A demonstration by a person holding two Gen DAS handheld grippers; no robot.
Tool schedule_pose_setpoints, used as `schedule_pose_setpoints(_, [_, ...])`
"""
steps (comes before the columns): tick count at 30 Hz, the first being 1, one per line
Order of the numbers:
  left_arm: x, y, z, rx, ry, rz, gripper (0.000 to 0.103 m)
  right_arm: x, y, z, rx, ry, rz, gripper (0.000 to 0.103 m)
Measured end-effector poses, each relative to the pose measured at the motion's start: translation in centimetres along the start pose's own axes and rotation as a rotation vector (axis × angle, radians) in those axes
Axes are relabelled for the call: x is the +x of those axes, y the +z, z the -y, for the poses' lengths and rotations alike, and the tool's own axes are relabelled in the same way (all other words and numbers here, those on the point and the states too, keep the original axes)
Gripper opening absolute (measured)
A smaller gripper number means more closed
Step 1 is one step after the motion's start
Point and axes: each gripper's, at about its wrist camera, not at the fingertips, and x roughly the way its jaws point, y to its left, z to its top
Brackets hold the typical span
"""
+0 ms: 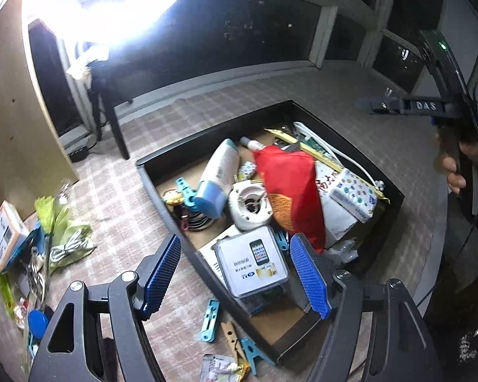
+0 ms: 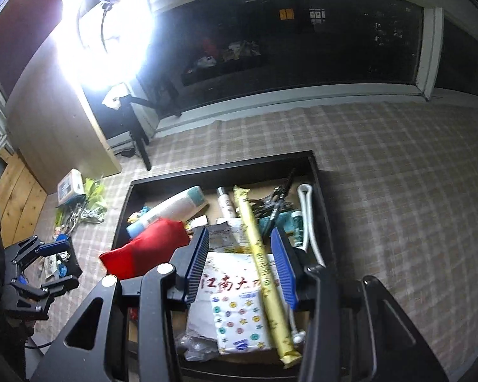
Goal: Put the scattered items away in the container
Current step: 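Move both grippers back over the pile of items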
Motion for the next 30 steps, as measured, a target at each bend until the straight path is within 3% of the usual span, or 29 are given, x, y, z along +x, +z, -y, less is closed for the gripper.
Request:
schedule_pose_setpoints(15, [-4.1,-5.0,-6.6,-0.121,0.08,0.004,0.068,0.8,-1.6,-10.1,-0.153,0.118,-0.02,0.04])
schedule_pose_setpoints(23, [-8.0,-9.5,-13.7,-0.163,0.161,-0.01,0.068,3.0,-3.5,-19.7,-0.291,0.231,-0.081,0.04])
schedule_pose_setpoints(30, [-11.3,-15.3,-21.8,-0.306,0.259,-0.034,0.067,5.8,-6.1,-30.2,-0.486,0.297,-0.166,0.04])
